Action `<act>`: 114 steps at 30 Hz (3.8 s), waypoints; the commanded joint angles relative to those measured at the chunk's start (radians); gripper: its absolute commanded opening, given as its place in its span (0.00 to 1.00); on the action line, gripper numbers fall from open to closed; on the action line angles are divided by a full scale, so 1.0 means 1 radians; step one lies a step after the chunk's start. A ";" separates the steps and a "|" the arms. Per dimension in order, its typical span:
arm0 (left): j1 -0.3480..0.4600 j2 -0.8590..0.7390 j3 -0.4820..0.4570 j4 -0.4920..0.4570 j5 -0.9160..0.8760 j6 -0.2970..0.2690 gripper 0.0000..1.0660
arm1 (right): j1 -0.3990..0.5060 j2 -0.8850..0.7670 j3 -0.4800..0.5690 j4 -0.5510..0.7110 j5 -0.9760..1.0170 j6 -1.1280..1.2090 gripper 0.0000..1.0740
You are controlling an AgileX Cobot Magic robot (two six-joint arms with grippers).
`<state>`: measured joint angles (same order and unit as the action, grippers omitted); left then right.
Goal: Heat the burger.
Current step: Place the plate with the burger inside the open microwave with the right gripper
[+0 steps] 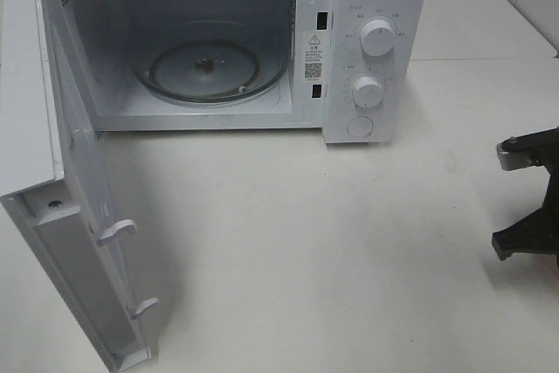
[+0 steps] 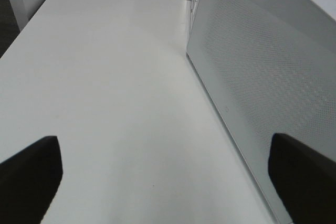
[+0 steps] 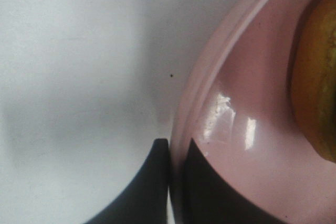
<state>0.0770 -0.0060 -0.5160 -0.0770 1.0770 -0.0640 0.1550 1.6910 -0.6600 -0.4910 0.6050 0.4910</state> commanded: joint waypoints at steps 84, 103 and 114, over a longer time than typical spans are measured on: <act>-0.002 -0.018 -0.001 -0.003 -0.011 -0.002 0.94 | 1.033 -0.229 0.086 -0.183 0.209 -0.183 0.00; -0.002 -0.018 -0.001 -0.003 -0.011 -0.002 0.94 | 1.033 -0.229 0.086 -0.260 0.056 -0.389 0.00; -0.002 -0.018 -0.001 -0.003 -0.011 -0.002 0.94 | 1.032 -0.229 0.086 -0.265 -0.018 -0.458 0.00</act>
<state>0.0770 -0.0060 -0.5160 -0.0770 1.0770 -0.0640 1.1840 1.4720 -0.5690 -0.7030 0.6040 0.0750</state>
